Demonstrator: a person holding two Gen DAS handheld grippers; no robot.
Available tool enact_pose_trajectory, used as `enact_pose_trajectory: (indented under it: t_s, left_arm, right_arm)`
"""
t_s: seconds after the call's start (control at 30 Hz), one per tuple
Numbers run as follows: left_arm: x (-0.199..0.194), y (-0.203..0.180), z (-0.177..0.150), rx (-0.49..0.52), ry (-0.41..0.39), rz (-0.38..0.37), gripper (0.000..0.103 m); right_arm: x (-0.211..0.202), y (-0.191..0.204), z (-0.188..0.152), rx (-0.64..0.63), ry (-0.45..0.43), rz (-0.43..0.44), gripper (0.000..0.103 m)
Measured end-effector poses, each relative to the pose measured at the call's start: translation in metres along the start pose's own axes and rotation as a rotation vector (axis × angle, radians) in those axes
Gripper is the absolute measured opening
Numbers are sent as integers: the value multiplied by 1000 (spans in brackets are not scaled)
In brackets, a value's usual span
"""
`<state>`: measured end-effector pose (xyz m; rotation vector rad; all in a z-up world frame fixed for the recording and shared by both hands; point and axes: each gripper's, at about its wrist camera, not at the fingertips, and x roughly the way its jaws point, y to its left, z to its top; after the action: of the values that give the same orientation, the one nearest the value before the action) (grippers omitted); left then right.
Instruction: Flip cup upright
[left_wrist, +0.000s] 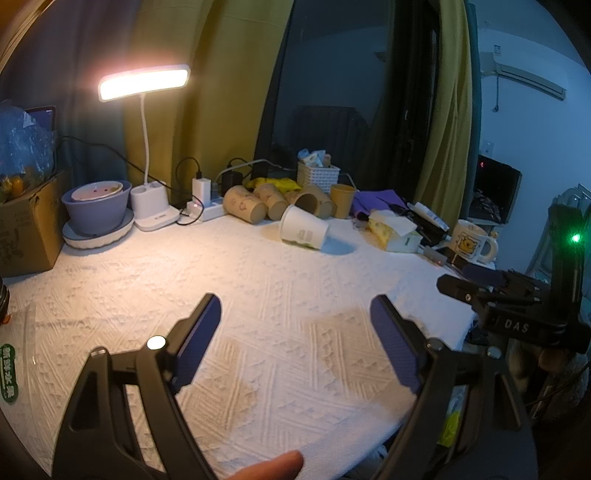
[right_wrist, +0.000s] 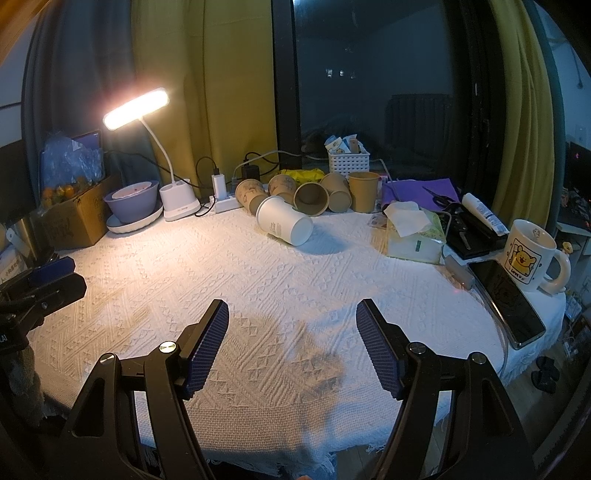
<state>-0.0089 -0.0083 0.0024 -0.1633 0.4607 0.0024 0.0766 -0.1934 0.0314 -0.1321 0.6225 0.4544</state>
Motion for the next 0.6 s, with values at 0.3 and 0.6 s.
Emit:
enact_pose_trajectory:
  t_s: [0.3,0.6]
  left_arm:
    - [3,1,4,9,9,-5,84]
    - [33,-1,14,32,119,-13,84]
  right_arm:
    - [-2,-7,7,0,0,-2,75]
    - [8,-15,17,2,20,-23,75]
